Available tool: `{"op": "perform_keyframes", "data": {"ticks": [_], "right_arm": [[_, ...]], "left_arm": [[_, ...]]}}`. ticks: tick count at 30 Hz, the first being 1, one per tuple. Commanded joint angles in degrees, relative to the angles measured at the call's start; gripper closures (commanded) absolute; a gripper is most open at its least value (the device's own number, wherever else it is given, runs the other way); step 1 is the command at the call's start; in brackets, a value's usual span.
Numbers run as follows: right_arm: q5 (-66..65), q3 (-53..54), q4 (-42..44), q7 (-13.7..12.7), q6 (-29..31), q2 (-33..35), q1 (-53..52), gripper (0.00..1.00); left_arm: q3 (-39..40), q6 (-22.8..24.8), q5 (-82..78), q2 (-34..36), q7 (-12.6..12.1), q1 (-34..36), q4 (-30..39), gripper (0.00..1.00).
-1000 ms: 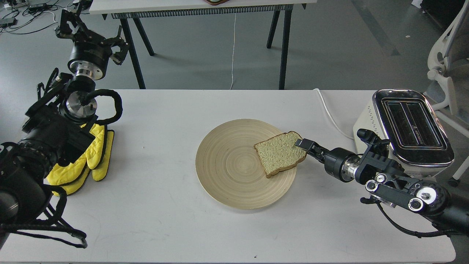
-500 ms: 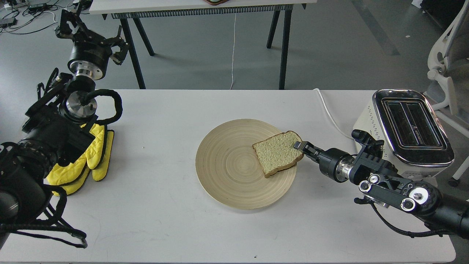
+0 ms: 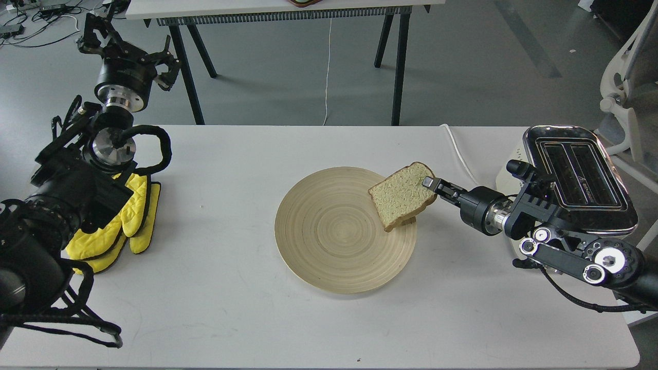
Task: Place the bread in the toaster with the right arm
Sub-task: 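Lift the bread slice with the right gripper up over the toaster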
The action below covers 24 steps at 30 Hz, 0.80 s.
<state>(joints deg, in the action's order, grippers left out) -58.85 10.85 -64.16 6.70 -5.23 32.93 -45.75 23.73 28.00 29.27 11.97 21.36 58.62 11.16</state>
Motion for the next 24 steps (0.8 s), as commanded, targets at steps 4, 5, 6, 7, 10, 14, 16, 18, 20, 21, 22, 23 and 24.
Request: {"op": "perform_keyframes", "data": {"ticks": [4,5,6,7,10,14,16,18,20,21,22,23,24], "right_arm": [[-0.04,-0.04,-10.18,-0.02,0.13,12.92,-6.88,0.97],[-0.04,-0.04,-11.94,-0.02,0.22,15.12,-8.02,0.97],[0.05,-0.04,-14.04,-0.02,0.3,17.75,-9.43,0.98],[-0.04,-0.04,-16.07,-0.02,0.48,20.56,-10.57,0.98],[-0.47,-0.13,-20.21,-0.28,0.66,27.95,-13.13,0.98],[-8.1,-0.13,-22.76,-1.33,0.66,36.22,-14.36,0.98],[-11.54,-0.13,-22.94,-2.21,0.66,39.04,-14.1,0.98],[-12.43,-0.3,-22.94,-3.79,0.66,41.67,-13.49,0.98],[-12.43,-1.53,-22.94,-4.67,0.66,43.7,-13.05,0.98],[-12.52,-2.4,-22.94,-4.85,0.66,44.32,-12.87,0.98],[-12.52,-3.28,-22.94,-4.94,0.66,44.67,-12.78,0.99],[-12.52,-3.99,-22.94,-4.94,0.66,44.85,-12.78,0.99],[-12.52,-4.52,-22.94,-5.03,0.57,44.94,-12.78,0.99]], "left_arm": [[-0.09,0.0,0.0,-0.01,0.0,0.0,0.0,0.0],[0.0,0.0,0.0,-0.01,0.0,0.0,0.0,0.0],[0.0,0.0,0.0,-0.01,0.0,0.0,0.0,0.0],[-0.09,0.0,0.0,-0.01,0.0,0.0,0.0,0.0],[0.0,0.0,0.0,-0.01,0.0,0.0,0.0,0.0],[0.0,0.0,0.0,-0.01,0.0,0.0,0.0,0.0],[-0.09,0.0,0.0,-0.01,0.0,0.0,0.0,0.0],[-0.09,0.0,0.0,-0.01,0.0,0.0,0.0,0.0],[-0.09,0.0,0.0,-0.01,0.0,0.0,0.0,0.0],[-0.09,0.0,0.0,-0.01,0.0,0.0,0.0,0.0],[-0.09,0.0,0.0,-0.01,0.0,0.0,0.0,0.0],[-0.09,0.0,0.0,-0.01,0.0,0.0,0.0,0.0],[-0.09,0.0,0.0,-0.01,0.0,0.0,0.0,0.0]]}}
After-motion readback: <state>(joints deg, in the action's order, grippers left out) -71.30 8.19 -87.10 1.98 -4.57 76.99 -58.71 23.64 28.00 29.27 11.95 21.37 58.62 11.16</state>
